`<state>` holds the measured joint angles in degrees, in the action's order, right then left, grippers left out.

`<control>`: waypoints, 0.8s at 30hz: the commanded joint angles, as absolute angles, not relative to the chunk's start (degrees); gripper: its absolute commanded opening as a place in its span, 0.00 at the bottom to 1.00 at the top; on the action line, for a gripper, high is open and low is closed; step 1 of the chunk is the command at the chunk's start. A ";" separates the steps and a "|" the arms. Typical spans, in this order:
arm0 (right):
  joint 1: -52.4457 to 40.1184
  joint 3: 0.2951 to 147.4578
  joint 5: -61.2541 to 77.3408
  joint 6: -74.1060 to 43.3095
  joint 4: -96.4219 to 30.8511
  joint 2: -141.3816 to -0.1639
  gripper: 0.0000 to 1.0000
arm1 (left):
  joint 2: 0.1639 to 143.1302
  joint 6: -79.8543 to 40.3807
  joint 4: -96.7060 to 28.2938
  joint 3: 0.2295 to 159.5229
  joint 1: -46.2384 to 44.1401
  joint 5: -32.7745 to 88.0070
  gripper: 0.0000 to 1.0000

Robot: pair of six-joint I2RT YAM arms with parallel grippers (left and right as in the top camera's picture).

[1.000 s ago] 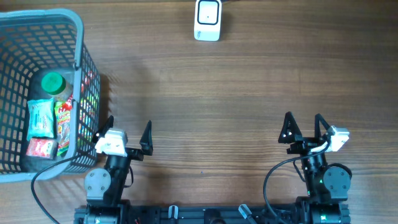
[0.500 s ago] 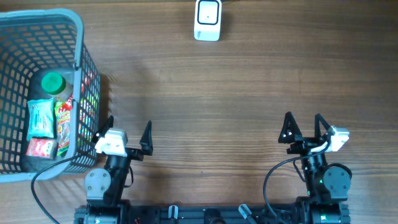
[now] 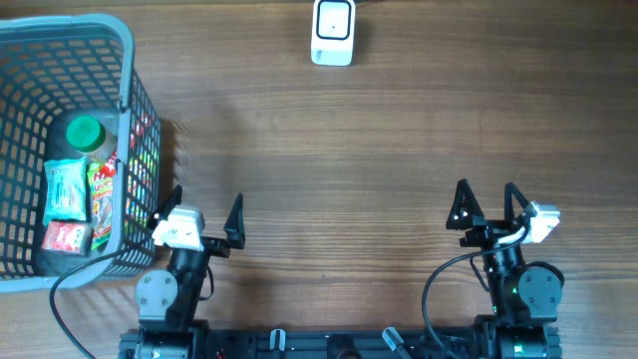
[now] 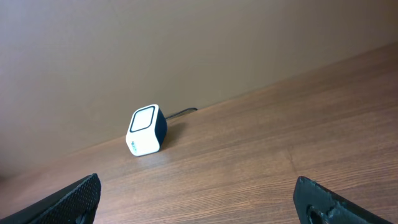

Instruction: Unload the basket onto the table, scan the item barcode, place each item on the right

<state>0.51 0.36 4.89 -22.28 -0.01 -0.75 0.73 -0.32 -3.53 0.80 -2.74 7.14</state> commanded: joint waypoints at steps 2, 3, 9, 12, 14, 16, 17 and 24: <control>0.27 0.32 4.27 -22.63 0.14 -0.43 1.00 | 0.38 -0.19 -2.55 0.45 -2.79 16.45 1.00; 0.27 0.30 4.25 -22.65 0.14 -0.43 1.00 | 0.38 -1.98 -2.57 0.67 -2.79 16.95 1.00; 0.27 0.30 4.25 -22.65 0.14 -0.43 1.00 | 2.24 -4.38 -3.92 8.36 -2.79 20.12 1.00; 0.27 0.32 4.25 -22.65 0.14 -0.43 1.00 | 6.83 -4.36 -7.29 15.75 -2.79 20.14 1.00; 0.27 0.30 4.27 -22.63 0.14 -0.43 1.00 | 12.71 -4.38 -10.74 22.68 -2.79 20.14 1.00; 0.27 0.32 4.27 -22.63 0.14 -0.43 1.00 | 20.01 -4.38 -14.44 30.59 -2.79 20.12 1.00; 0.27 0.30 4.27 -22.63 0.14 -0.43 1.00 | 22.83 -4.38 -16.19 33.78 -2.79 20.10 1.00; 0.27 0.32 4.27 -22.65 0.14 -0.43 1.00 | 45.84 -3.49 -40.60 59.90 -2.79 20.16 1.00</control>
<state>0.51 0.36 4.86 -22.28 -0.03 -0.73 40.58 -3.73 -36.16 54.63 -2.74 19.42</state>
